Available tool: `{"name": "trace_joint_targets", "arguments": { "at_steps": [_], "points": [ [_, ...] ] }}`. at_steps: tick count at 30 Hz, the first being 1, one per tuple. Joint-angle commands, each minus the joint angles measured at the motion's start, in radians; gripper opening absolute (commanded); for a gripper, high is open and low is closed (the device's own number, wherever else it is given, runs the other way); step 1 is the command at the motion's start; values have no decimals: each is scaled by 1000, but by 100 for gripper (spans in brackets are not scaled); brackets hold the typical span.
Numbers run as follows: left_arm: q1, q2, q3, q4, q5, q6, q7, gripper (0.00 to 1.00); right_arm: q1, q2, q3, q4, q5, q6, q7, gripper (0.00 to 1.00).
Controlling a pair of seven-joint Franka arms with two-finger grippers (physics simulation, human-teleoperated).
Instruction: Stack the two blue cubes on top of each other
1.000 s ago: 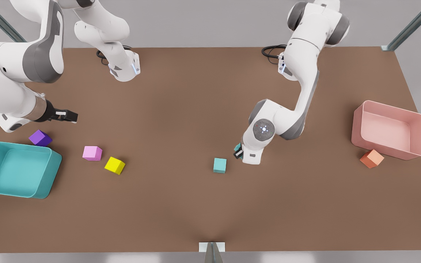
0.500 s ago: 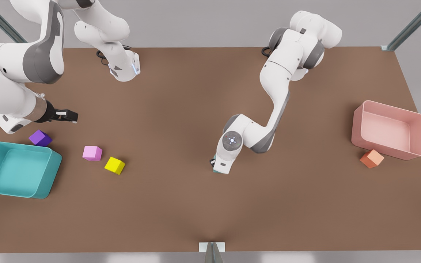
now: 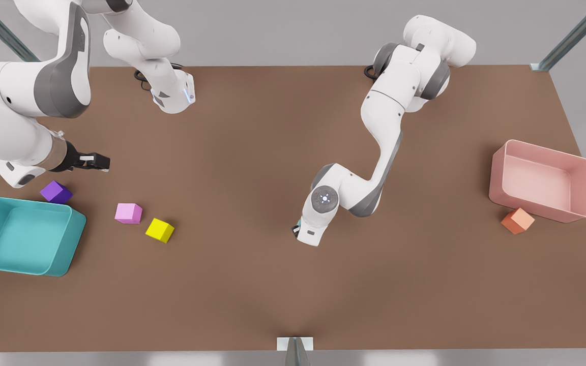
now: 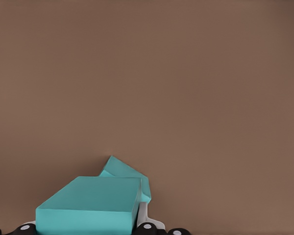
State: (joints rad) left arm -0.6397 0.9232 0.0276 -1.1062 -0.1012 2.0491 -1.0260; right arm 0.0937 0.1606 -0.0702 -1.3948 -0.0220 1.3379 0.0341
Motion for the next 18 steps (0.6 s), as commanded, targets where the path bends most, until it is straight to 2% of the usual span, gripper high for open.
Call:
{"name": "trace_joint_targets", "arguments": {
  "at_steps": [1,12,13,14,15,18],
  "points": [
    [0,-1,0,-4,-6,11,32,60,0,-1,0,0,0,0,-11,100],
    [2,16,-2,-4,-6,10,30,61,6,19,0,20,0,-11,-11,100],
    [2,16,-2,-4,-6,10,30,65,6,19,0,20,0,-11,-11,100],
    [2,16,-2,-4,-6,10,32,92,6,19,0,20,0,-11,-11,100],
    [2,16,-2,-4,-6,10,30,100,6,19,0,22,0,-11,-11,100],
    [3,8,-2,-3,-8,6,30,100,6,20,0,27,0,-11,-11,100]
  ]
}}
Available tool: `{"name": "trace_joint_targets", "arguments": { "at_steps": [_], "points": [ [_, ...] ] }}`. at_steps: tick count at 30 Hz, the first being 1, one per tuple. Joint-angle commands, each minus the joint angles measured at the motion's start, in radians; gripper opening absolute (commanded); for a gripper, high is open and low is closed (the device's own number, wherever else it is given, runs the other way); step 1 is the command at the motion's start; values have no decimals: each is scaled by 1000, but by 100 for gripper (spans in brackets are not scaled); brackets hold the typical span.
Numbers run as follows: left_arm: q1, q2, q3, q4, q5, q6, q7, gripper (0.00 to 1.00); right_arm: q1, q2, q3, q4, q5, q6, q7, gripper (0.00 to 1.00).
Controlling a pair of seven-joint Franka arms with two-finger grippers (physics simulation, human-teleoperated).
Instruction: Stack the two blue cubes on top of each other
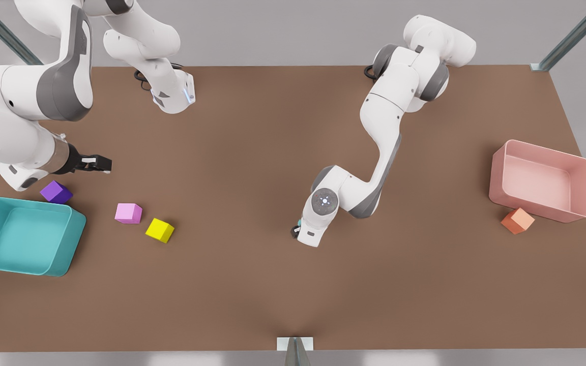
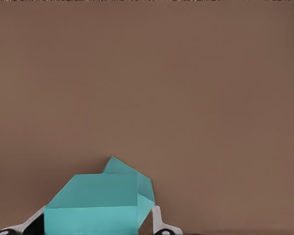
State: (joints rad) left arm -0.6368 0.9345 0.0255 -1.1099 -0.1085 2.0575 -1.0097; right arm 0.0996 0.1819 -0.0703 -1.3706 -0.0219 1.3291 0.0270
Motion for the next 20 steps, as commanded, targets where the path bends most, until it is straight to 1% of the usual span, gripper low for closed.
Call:
{"name": "trace_joint_targets", "arguments": {
  "at_steps": [1,2,4,6,8,9,10,11,12,13,14,15,16,18,20],
  "points": [
    [2,-6,-1,2,-2,-8,3,100,0,1,0,4,0,-2,-4,100],
    [2,-28,-1,2,-4,-17,2,100,0,1,0,5,-1,-4,-4,100],
    [3,-60,-1,2,-4,-97,0,100,-1,1,-2,5,-1,-4,-4,100],
    [23,-146,1,2,0,-195,3,100,-1,1,-2,5,-1,-4,-5,100],
    [57,-166,-1,4,7,-220,14,100,-1,2,-2,7,-1,-4,-5,100],
    [78,-221,-1,4,7,-295,29,100,-1,2,-2,7,-1,-4,-5,100],
    [132,-319,2,4,15,-558,265,100,-1,2,-2,7,-1,-4,-5,100],
    [215,-427,1,2,98,-762,535,100,-1,2,-2,7,-1,-4,-5,100],
    [322,-511,1,1,176,-925,847,100,-1,2,-2,8,-1,-4,-4,100],
    [410,-556,-1,-1,184,-981,1003,100,-1,4,-2,8,-1,-4,-5,100],
    [417,-554,-22,-8,208,-976,1007,100,-1,4,-2,8,-1,-4,-5,100],
    [476,-576,-90,-24,234,-921,1011,100,-1,4,-2,8,-1,-4,-4,100],
    [516,-609,-133,-74,234,-881,1013,100,-1,4,-2,8,-1,-4,-4,100],
    [514,-652,-131,-99,224,-859,1010,100,-1,5,-2,8,-1,-4,-5,100],
    [514,-652,-128,-97,207,-870,1008,100,-1,5,-2,10,-1,-4,-5,100]
  ]
}}
